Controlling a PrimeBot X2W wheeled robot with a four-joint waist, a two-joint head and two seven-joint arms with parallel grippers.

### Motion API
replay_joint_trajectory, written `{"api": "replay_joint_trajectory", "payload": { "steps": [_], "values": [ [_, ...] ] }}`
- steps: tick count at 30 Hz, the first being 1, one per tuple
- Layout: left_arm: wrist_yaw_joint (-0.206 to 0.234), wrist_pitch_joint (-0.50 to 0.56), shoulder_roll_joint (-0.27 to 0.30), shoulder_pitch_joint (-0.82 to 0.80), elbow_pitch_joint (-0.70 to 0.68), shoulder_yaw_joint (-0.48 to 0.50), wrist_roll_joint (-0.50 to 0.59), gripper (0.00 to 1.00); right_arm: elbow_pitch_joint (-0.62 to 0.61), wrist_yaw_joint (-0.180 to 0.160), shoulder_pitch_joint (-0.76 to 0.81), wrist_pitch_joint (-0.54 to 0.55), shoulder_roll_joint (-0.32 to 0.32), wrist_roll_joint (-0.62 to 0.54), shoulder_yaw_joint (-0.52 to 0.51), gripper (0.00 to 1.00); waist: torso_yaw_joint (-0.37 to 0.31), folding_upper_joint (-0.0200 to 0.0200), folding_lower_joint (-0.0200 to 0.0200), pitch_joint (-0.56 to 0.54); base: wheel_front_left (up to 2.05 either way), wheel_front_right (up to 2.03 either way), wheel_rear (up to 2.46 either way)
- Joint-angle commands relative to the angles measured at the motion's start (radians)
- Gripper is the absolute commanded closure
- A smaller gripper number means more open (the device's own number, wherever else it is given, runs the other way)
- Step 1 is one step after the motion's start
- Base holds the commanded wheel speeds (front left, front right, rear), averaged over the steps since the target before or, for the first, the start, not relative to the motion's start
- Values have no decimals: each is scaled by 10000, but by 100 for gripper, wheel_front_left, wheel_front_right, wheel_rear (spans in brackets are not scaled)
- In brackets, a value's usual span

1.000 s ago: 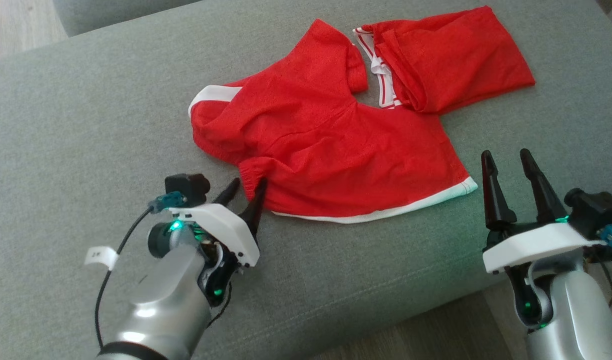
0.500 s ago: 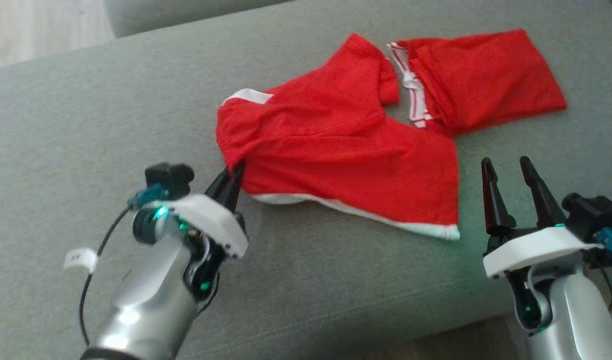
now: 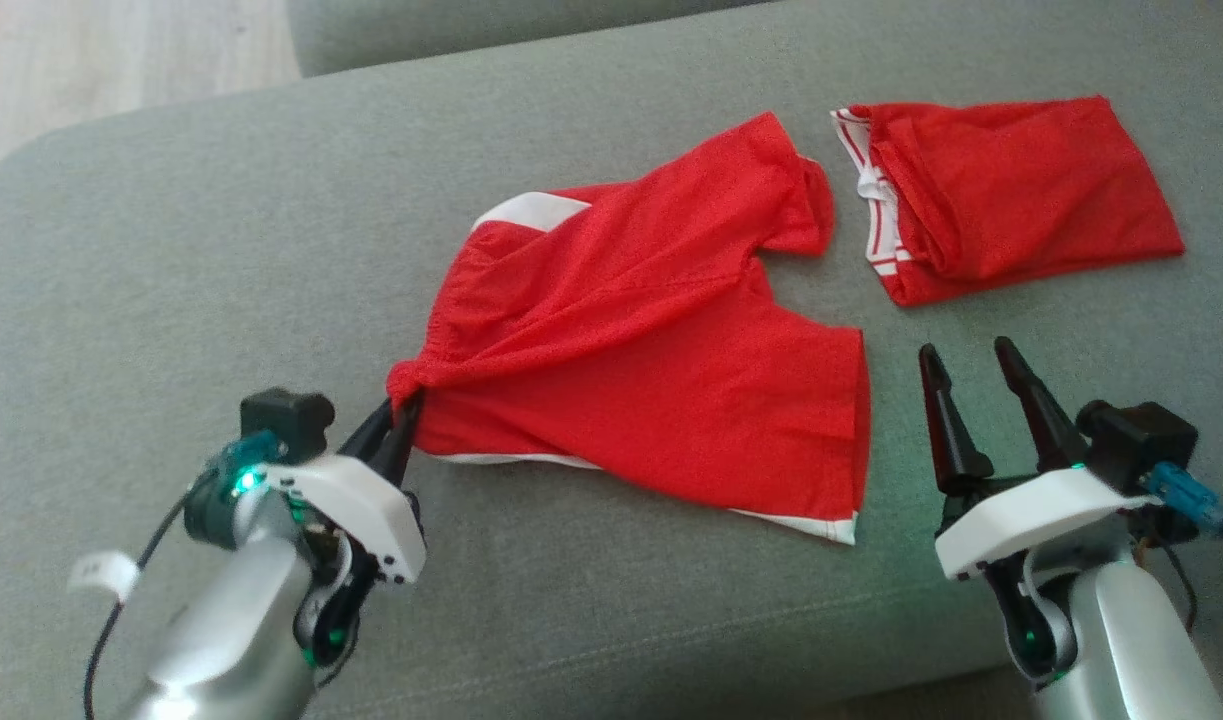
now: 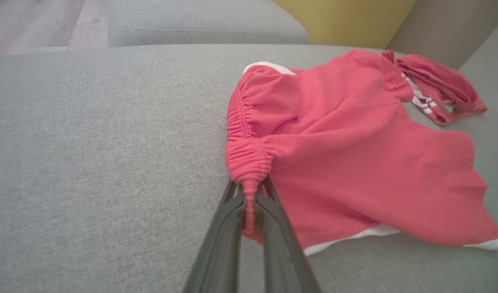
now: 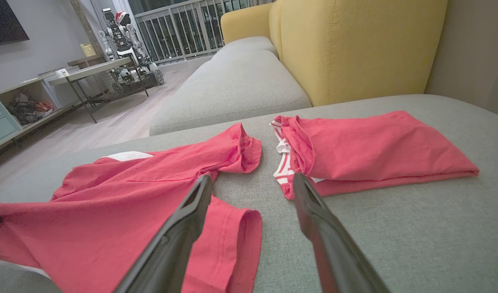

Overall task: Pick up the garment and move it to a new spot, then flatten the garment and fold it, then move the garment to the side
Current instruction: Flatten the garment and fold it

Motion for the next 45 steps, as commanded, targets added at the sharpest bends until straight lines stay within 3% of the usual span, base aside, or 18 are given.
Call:
{"api": "replay_joint_trajectory", "payload": {
  "steps": [1, 9, 15, 16, 17, 26, 35, 41, 45],
  "values": [
    [32, 106, 389, -700, -292, 295, 124, 100, -349, -4, -259, 11, -66, -53, 286, 0, -156, 0, 0, 136, 0, 0, 0],
    [-202, 1238, 945, -1926, 553, 62, 349, 100, -300, -4, -507, -10, -66, -2, 514, 0, -798, 0, 0, 673, 0, 0, 0],
    [-431, 1769, 986, -2598, 1569, -73, 260, 100, -208, -4, -678, -135, -66, 88, 605, 0, -954, 0, 0, 952, 0, 0, 0],
    [-459, 1744, 962, -2677, 1703, -85, 246, 58, -184, -4, -709, -153, -66, 105, 611, 0, -949, 0, 0, 976, 0, 0, 0],
    [-468, 1677, 939, -2740, 1836, -71, 229, 0, -157, -4, -741, -169, -66, 127, 626, 0, -940, 0, 0, 992, 0, 0, 0],
    [-510, 587, 694, -2844, 2419, 48, 85, 0, 63, -4, -840, -249, -66, 103, 534, 0, -426, 0, 0, 746, 0, 0, 0],
    [106, -496, 692, -1725, 1243, 899, -430, 0, 71, -4, -360, -440, -66, 249, 447, 0, 422, 0, 0, -31, 0, 0, 0],
    [1191, -630, 466, 725, -1610, 2020, -206, 0, -84, -4, 724, -711, -66, 472, 54, 0, 1253, 0, 0, -792, 0, 0, 0],
    [1412, -633, -152, 2429, -3174, 2501, 383, 0, -116, -4, 1395, -773, -66, 507, -204, 0, 1570, 0, 0, -1036, 0, 0, 0]
  ]
}}
